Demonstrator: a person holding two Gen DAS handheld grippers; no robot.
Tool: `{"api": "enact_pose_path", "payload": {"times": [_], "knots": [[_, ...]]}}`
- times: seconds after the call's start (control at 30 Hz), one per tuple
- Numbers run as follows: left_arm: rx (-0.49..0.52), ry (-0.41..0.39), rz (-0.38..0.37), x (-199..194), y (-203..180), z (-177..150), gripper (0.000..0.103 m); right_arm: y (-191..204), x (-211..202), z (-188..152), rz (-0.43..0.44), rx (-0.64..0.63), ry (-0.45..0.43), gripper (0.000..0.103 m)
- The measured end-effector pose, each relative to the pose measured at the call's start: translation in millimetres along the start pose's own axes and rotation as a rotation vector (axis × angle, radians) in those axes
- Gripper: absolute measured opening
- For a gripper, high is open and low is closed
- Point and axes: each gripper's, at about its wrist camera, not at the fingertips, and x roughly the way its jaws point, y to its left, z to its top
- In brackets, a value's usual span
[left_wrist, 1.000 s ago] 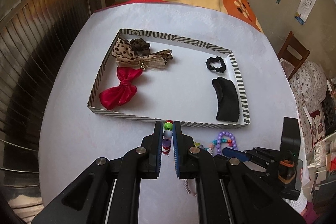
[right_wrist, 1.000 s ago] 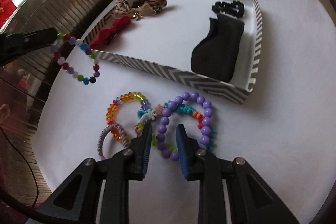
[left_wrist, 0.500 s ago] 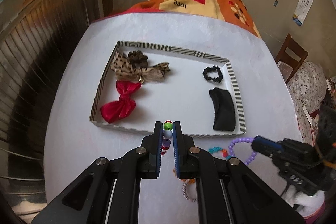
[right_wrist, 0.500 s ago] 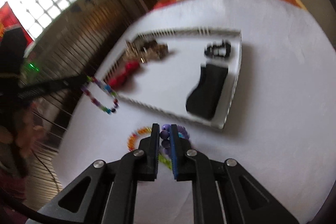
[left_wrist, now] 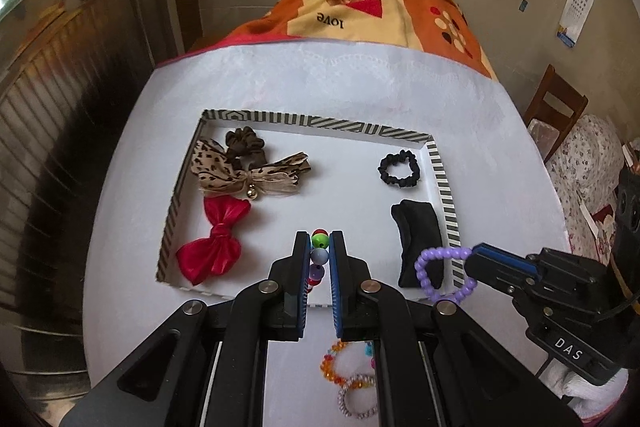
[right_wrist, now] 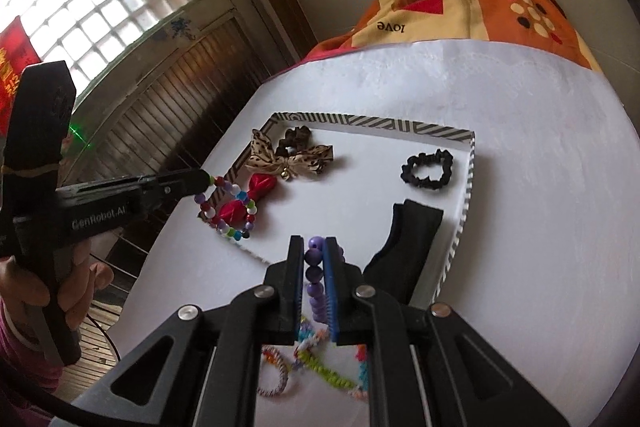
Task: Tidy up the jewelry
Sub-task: 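Carry both bracelets into the striped tray beside the bows and open both tools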
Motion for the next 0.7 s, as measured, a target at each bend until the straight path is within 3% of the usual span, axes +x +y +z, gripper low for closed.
{"api": "enact_pose_path", "payload": {"times": [0.3, 0.7], "knots": [[-0.004, 0.067, -0.011, 53, 4, 10, 0.000, -10, 48, 26, -0.015, -0.001, 0.063, 0.009], [-0.060, 0.133, 0.082, 103, 58, 17, 0.000, -5, 116, 66, 0.015, -0.049, 0.147, 0.009]]}}
